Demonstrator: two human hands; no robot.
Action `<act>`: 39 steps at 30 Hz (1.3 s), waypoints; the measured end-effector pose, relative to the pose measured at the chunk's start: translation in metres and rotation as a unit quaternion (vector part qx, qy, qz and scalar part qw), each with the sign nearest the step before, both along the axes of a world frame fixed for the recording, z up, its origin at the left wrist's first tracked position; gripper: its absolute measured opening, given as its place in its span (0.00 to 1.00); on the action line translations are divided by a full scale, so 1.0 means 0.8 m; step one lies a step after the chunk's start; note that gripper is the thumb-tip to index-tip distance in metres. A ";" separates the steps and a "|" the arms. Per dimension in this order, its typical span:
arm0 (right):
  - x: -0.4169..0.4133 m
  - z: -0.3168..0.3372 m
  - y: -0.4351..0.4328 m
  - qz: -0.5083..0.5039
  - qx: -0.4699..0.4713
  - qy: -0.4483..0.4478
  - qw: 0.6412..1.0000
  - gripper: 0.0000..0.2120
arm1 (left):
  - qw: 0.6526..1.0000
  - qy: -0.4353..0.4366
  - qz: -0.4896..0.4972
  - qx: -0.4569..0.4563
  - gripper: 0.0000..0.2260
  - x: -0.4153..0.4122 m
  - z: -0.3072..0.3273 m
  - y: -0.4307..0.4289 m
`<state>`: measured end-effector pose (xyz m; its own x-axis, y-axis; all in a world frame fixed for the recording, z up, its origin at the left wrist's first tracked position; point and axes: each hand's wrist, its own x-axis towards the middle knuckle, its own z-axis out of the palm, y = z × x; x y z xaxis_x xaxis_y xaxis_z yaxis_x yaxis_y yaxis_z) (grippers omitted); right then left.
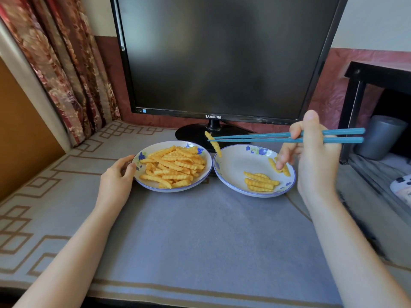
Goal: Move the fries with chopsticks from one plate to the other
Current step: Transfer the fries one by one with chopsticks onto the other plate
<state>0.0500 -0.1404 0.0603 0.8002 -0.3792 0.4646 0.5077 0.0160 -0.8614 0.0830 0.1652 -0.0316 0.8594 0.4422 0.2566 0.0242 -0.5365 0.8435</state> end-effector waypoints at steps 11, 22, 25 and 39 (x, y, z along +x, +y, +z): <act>0.031 -0.034 0.043 0.008 0.001 0.035 0.999 0.19 | 1.000 0.000 0.001 -0.003 0.14 0.001 -0.001 0.000; 0.040 -0.049 0.047 0.055 -0.052 0.051 0.996 0.17 | 1.000 -0.003 -0.001 -0.004 0.15 0.001 -0.001 0.000; 0.036 -0.043 0.042 0.044 -0.059 0.042 0.996 0.18 | 1.000 -0.003 -0.002 -0.007 0.15 0.001 -0.001 0.000; 0.012 0.008 -0.071 0.006 -0.125 0.070 0.990 0.18 | 1.000 -0.005 -0.003 -0.003 0.15 -0.001 0.000 0.000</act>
